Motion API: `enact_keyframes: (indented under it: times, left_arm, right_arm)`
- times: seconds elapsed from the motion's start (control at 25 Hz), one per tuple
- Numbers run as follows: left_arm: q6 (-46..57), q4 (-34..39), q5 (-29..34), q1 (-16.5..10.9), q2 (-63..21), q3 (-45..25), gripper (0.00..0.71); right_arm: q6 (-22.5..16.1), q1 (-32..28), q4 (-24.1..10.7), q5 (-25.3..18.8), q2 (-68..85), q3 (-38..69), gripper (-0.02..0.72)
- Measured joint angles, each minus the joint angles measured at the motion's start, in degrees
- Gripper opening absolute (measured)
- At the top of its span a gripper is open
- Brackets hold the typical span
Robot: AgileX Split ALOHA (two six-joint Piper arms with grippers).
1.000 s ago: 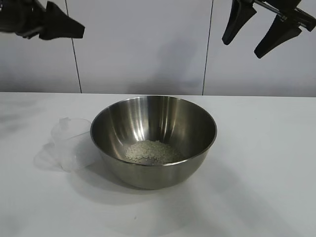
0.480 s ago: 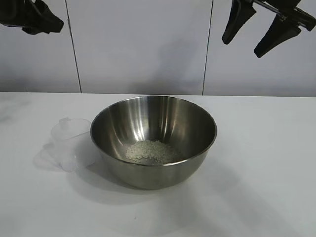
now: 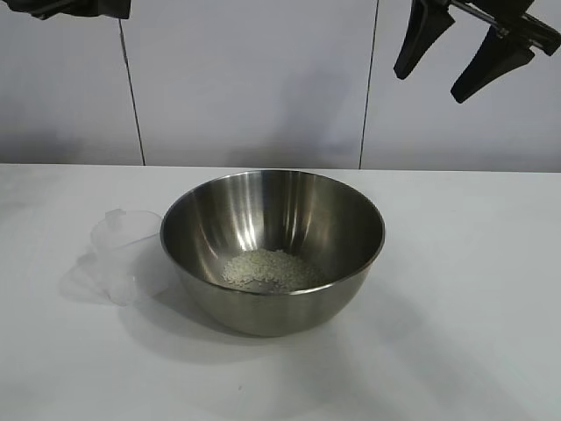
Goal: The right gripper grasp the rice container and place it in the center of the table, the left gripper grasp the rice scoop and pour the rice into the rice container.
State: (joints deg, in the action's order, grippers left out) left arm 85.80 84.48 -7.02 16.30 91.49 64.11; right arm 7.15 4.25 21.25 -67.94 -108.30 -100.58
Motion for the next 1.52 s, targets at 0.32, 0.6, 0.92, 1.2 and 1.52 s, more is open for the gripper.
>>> enact_keyframes:
  times: [0.32, 0.6, 0.92, 1.2, 1.52]
  left_arm:
    - [23.19, 15.82, -16.15, -0.77, -0.26, 0.0, 0.339]
    - [25.97, 17.38, -25.38, -4.53, -0.26, 1.67, 0.339]
    - [26.27, 17.49, -25.97, -4.73, -0.26, 2.05, 0.339]
    - [26.27, 17.49, -25.97, -4.73, -0.26, -1.27, 0.339]
    - [26.52, 17.49, -26.43, -4.73, -0.26, -7.18, 0.339]
  right_arm:
    - [0.0, 0.0, 0.0, -0.12, 0.0, 0.0, 0.494]
    - [0.0, 0.0, 0.0, -0.79, 0.0, 0.0, 0.494]
    - [0.0, 0.0, 0.0, -1.67, 0.0, 0.0, 0.494]
    - [0.0, 0.0, 0.0, -2.59, 0.0, 0.0, 0.494]
    - [0.0, 0.0, 0.04, -2.68, 0.0, 0.0, 0.494]
